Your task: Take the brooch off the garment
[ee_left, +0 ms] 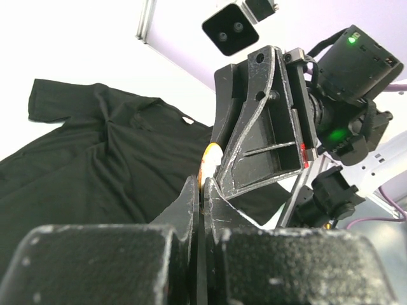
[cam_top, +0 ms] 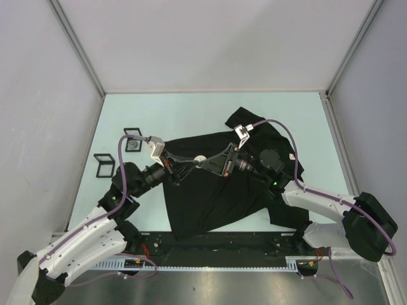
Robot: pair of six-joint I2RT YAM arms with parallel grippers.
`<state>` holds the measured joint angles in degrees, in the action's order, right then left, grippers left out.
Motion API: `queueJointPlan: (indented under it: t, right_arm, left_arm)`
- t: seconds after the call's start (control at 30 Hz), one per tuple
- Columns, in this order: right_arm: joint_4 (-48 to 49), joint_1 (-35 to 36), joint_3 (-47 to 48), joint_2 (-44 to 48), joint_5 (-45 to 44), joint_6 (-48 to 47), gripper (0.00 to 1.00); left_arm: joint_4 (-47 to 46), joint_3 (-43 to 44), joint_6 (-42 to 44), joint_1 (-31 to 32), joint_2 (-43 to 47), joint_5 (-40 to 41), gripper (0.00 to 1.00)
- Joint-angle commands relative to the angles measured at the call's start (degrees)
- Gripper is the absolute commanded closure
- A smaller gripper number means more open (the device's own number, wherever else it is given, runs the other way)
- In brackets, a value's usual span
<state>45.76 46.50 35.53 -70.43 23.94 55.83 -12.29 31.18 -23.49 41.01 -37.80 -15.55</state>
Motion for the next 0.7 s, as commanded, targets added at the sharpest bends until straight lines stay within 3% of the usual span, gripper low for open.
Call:
queueJointPlan:
  t: [0.0,0.1,0.2,0.47,0.67]
  right_arm:
    - [-1.19,0.70,1.83,-0.58,-6.19,-1.33,0.82]
    - [-4.61,1.22,1.74,1.17,-5.49,-3.44,0.62]
    - [-11.11,1.22,1.74,4.07,-5.92,-6.96,0.52]
    - [-26.76,1.49,1.56,13.04,-13.65,-20.66,0.37]
    - [-21.61,-3.87,3.31,9.01,-21.30,-22.08,0.32]
  left_arm:
    - [-1.86,2.74,2.13,1.79,1.94,-0.80,1.00]
    - [3.75,5.10,1.78,1.79,1.33,5.86,1.00]
    - [11.49,8.01,1.86,1.79,-0.34,12.02,1.00]
    - [25.47,14.08,4.58,1.52,-3.67,20.73,1.00]
    - [43.56,23.92,7.66,-1.89,-13.16,38.48,1.00]
